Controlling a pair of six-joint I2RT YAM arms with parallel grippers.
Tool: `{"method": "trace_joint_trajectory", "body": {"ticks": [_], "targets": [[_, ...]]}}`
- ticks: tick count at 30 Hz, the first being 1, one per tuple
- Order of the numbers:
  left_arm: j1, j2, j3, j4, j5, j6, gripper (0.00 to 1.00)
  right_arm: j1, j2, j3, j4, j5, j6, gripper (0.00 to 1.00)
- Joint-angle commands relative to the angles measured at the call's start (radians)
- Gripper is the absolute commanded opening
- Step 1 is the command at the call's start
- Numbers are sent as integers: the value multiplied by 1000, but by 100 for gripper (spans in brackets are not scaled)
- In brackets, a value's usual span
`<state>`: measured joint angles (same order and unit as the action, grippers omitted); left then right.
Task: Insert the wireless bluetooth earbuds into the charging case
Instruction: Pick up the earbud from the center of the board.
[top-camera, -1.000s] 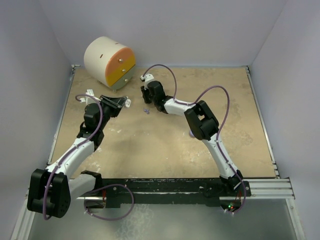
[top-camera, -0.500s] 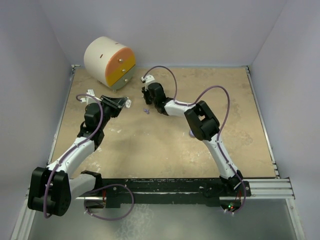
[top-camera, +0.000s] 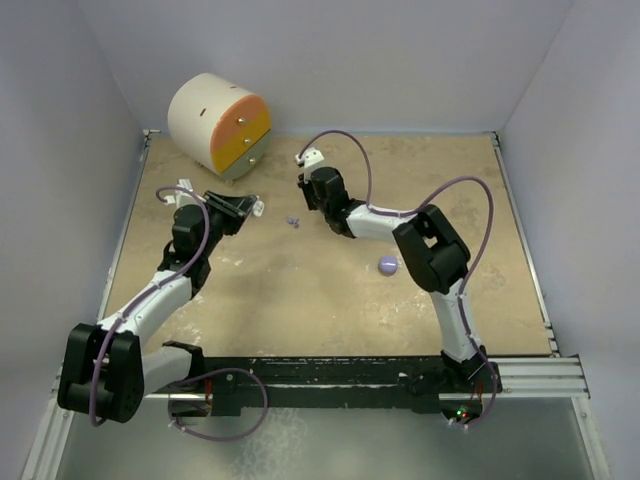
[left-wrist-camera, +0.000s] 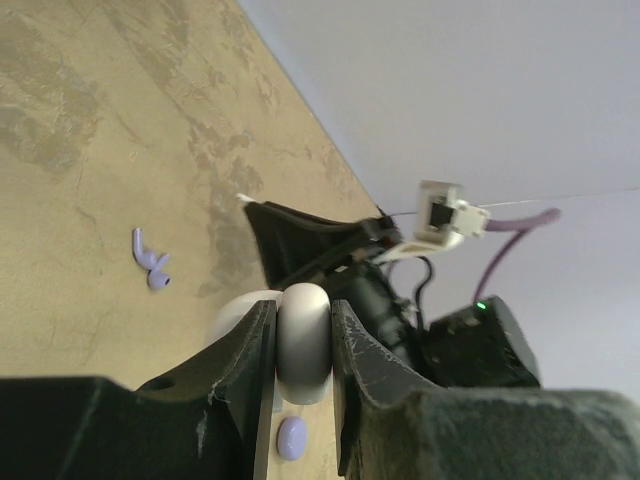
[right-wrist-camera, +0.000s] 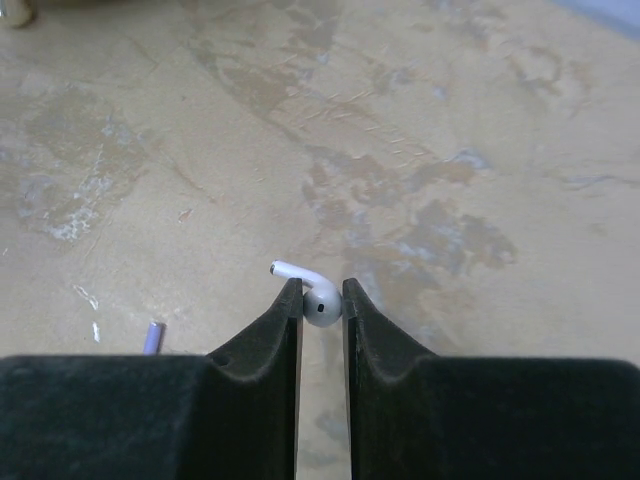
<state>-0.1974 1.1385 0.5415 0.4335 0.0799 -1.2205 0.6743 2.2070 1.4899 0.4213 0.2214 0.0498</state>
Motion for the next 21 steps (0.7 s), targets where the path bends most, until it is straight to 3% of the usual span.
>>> {"method": "trace_joint_trajectory", "body": {"ticks": [1,21], "targets": [[7,27,11,65,21,-16,0,6,-152,-90,132,76,-76,0],[-37,184,95,96,22,-43,0,67,-479,-396,254,225,-348,0]]}}
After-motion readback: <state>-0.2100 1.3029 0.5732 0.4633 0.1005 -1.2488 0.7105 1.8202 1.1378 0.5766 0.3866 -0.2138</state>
